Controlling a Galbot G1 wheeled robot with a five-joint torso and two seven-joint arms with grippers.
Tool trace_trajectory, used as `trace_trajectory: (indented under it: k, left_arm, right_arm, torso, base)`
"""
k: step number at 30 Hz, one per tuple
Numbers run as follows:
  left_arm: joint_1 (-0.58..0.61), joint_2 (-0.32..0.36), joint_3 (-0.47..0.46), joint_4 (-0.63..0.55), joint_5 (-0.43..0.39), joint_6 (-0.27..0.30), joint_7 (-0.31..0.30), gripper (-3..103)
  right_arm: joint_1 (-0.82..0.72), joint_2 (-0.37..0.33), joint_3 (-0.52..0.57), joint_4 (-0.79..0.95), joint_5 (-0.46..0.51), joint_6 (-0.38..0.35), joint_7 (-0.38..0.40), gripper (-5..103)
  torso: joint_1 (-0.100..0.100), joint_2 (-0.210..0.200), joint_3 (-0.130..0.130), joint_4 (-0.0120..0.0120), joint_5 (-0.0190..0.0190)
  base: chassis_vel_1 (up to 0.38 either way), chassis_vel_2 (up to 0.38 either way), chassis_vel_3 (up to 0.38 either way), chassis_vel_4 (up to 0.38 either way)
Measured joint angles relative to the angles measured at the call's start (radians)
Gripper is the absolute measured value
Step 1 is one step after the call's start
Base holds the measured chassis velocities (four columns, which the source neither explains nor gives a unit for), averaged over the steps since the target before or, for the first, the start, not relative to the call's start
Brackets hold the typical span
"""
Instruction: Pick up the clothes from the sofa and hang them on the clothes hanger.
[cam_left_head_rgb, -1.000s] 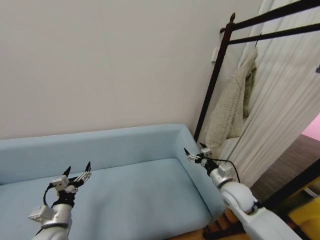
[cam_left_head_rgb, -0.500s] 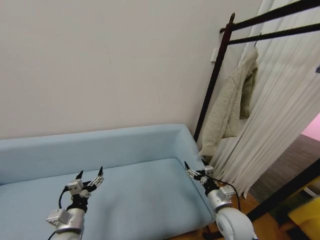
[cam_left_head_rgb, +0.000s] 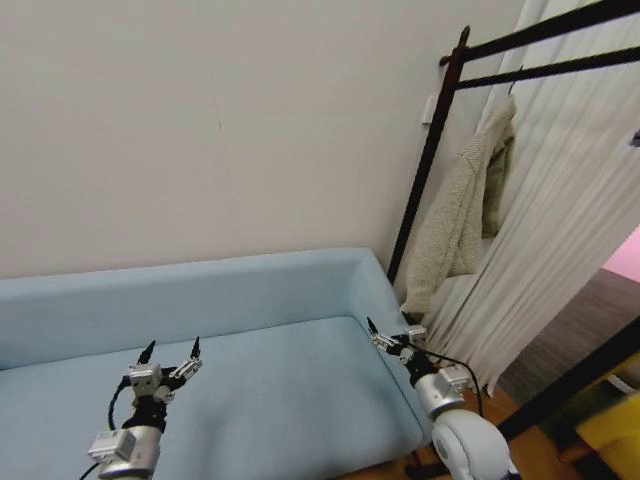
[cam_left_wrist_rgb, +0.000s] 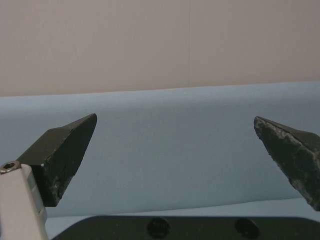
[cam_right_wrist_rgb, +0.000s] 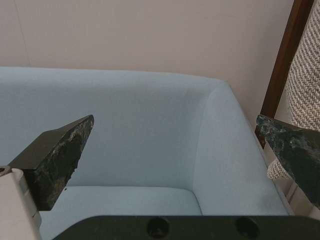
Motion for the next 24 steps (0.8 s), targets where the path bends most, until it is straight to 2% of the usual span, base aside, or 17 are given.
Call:
trace_trajectory:
  k: [24]
  left_arm:
    - [-0.001, 0.002, -0.001, 0.002, -0.005, 0.0, 0.001, 100]
  right_arm:
    - [0.003, -0.003, -0.002, -0.002, 0.003, -0.001, 0.002, 100]
  torso:
    - [0.0, 0.0, 0.0, 0.0, 0.0]
  base:
    - [0.0, 0.0, 0.0, 0.0]
